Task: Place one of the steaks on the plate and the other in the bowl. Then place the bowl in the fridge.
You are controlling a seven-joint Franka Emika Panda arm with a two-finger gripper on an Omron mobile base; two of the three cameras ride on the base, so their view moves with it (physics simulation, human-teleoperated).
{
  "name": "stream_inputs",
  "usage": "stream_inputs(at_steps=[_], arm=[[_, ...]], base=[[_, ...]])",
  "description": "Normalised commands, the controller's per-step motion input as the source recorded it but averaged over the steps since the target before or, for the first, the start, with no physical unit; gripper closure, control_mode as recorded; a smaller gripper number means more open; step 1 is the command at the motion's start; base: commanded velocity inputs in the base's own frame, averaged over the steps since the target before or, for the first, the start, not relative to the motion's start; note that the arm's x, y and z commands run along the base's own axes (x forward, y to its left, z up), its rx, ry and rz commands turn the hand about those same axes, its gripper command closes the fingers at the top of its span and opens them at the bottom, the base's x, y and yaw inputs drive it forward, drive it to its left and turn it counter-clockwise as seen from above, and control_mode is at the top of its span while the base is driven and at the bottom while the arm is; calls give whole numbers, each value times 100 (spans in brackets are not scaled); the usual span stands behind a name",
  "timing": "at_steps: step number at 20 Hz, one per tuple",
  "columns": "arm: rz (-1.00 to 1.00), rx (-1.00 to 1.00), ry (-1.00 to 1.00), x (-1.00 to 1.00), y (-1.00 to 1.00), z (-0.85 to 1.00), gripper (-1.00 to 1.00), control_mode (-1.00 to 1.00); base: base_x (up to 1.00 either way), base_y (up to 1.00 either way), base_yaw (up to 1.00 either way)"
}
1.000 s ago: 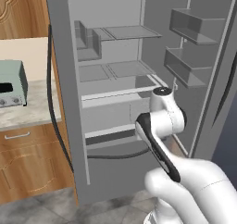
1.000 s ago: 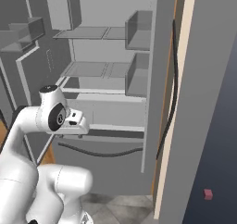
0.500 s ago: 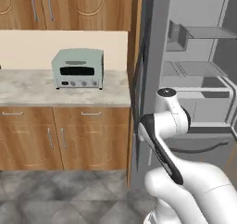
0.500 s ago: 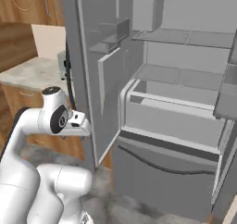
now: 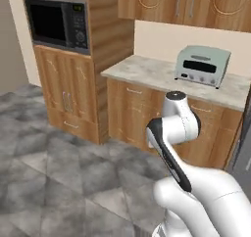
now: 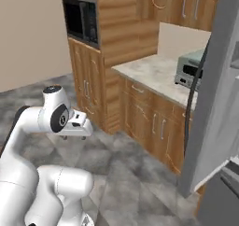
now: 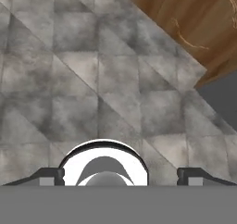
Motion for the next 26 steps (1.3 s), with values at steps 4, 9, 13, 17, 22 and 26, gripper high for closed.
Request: stream_inputs(at_steps=[4, 9, 13, 17, 22, 26], arm=[[0, 0, 0, 0, 0, 0, -100, 100], [0, 0, 0, 0, 0, 0, -100, 100], [0, 0, 0, 0, 0, 0, -100, 100], [0, 0, 0, 0, 0, 0, -100, 100], [0, 0, 0, 0, 0, 0, -100, 100], [0, 0, 0, 0, 0, 0, -100, 100]], base=[[-67, 36, 85], [-63, 45, 81], [-80, 66, 61], [-50, 69, 10], [5, 97, -2], [-4, 100, -1]])
